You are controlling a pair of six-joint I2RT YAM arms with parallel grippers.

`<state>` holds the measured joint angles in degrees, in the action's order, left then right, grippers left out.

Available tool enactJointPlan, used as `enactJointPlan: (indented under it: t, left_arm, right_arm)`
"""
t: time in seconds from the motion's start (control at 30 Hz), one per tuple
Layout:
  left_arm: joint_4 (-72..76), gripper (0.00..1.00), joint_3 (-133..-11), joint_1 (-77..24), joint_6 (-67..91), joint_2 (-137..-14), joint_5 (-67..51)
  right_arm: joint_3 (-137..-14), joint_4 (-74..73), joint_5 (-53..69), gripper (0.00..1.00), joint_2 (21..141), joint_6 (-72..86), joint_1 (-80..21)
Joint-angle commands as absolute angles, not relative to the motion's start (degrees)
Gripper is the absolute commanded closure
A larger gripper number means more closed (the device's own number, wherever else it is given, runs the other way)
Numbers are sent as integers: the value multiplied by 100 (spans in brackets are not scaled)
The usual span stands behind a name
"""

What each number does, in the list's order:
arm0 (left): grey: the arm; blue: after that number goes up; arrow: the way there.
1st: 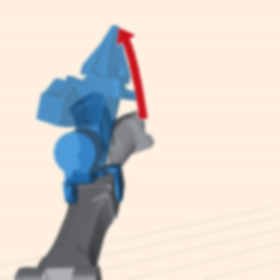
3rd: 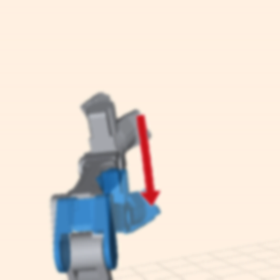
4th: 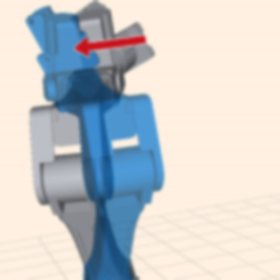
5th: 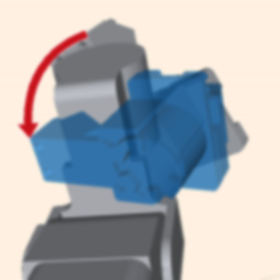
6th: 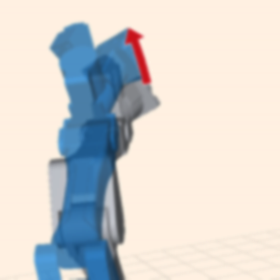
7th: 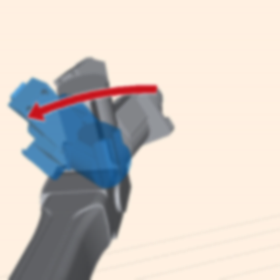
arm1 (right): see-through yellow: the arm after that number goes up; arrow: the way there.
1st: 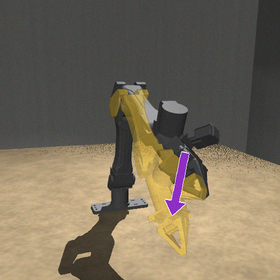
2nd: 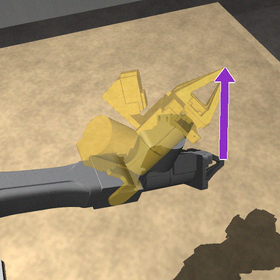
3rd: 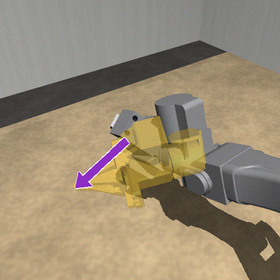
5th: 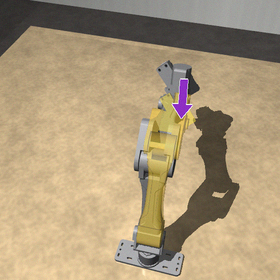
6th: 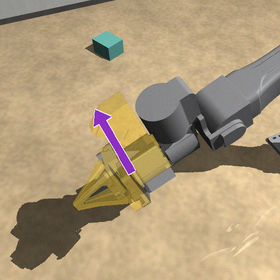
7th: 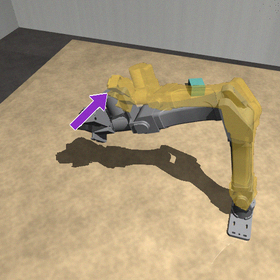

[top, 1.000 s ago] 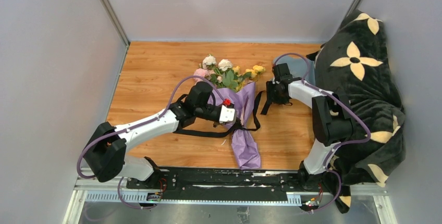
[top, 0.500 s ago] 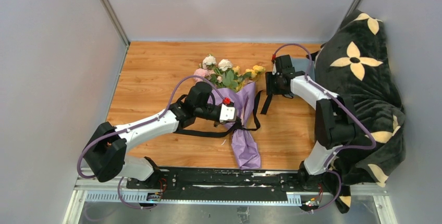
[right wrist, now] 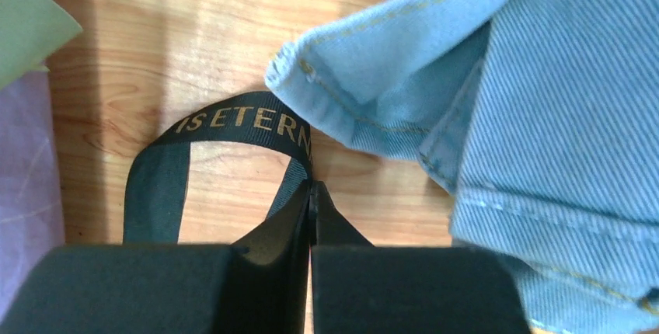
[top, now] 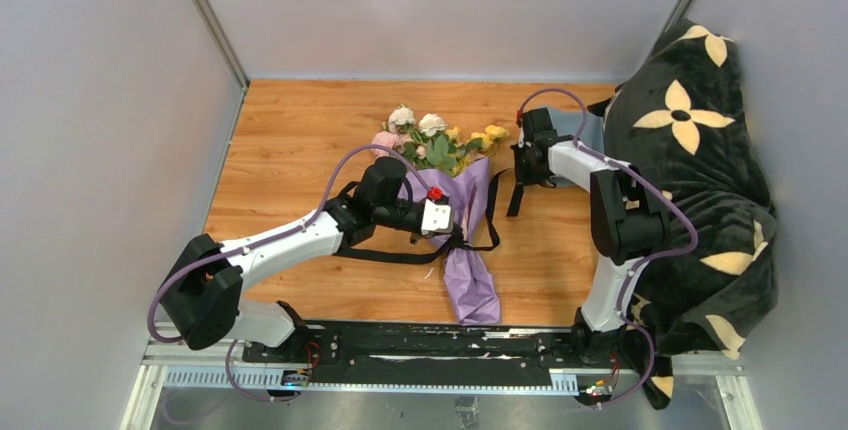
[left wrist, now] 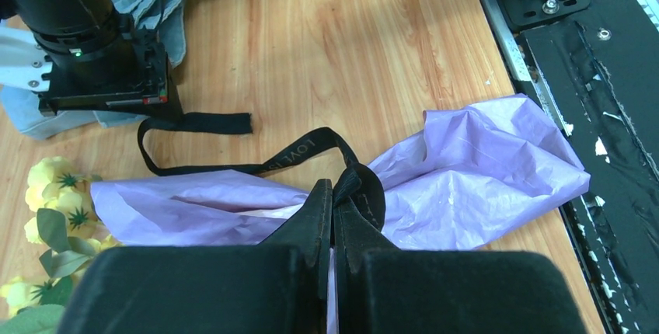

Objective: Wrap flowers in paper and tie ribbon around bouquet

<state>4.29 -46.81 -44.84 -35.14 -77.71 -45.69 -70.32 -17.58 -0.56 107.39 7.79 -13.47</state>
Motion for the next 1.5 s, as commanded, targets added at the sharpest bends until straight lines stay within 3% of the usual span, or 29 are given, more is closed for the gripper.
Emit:
enactJointPlan:
  t: [0.0, 0.13, 0.27, 0.47, 0.7, 0.73, 0.87, 0.9, 0.93, 0.97, 1.13, 1.33, 1.47]
  left_arm:
    - [546, 100, -4613, -4518, -3630, -7612, -4582]
    - [552, 100, -4526, -4518, -4010, -7593, -4564]
    - [545, 100, -4315, -4518, -4616, -7466, -4654]
    - [543, 100, -4022, -4535, -5107, -7133, -4391]
    - [76, 100, -3790, -4535, -5461, -6752, -4480]
    - [45, 100, -3765, -4535, -5466, -6711, -4482]
    - [-118, 100, -3726, -4535, -5459, -6607, -4448]
    - [-141, 100, -3716, -4535, -5436, -6596, -4440]
    - [-160, 100, -3702, -4535, -5420, -6581, -4443]
    - [-166, 100, -3681, -4535, -5404, -6562, -4447]
    - [216, 100, -3638, -4535, -4656, -6549, -4234]
    - [630, 100, -3664, -4509, -3766, -6552, -3946]
    - [675, 100, -3700, -4488, -3434, -6602, -3877]
  right_arm:
    - [-6891, -2219, -325, 100, 10064, 562, -1233]
    - [-7187, -2557, -132, 100, 8779, 97, -1534]
    - [-7812, -2234, 393, 100, 8167, -335, -3029]
    - [-9177, -2462, 1232, 100, 9018, 149, -4664]
    - [-9570, -2523, 1233, 100, 9620, 516, -5202]
    - [-9668, -2588, 1304, 97, 9696, 526, -5224]
    - [-10022, -3071, 1331, 53, 9836, 396, -5155]
    - [-10032, -3113, 1339, 29, 9756, 392, -5054]
    - [-9998, -3101, 1367, 21, 9636, 394, -4944]
    - [-9941, -3072, 1412, 21, 9479, 355, -4813]
    - [-8873, -2481, 2600, 20, 8257, -159, -3880]
    - [-5449, 101, 4960, 28, 6521, -75, -2783]
    - [-3999, 910, 5096, 30, 5829, -489, -2930]
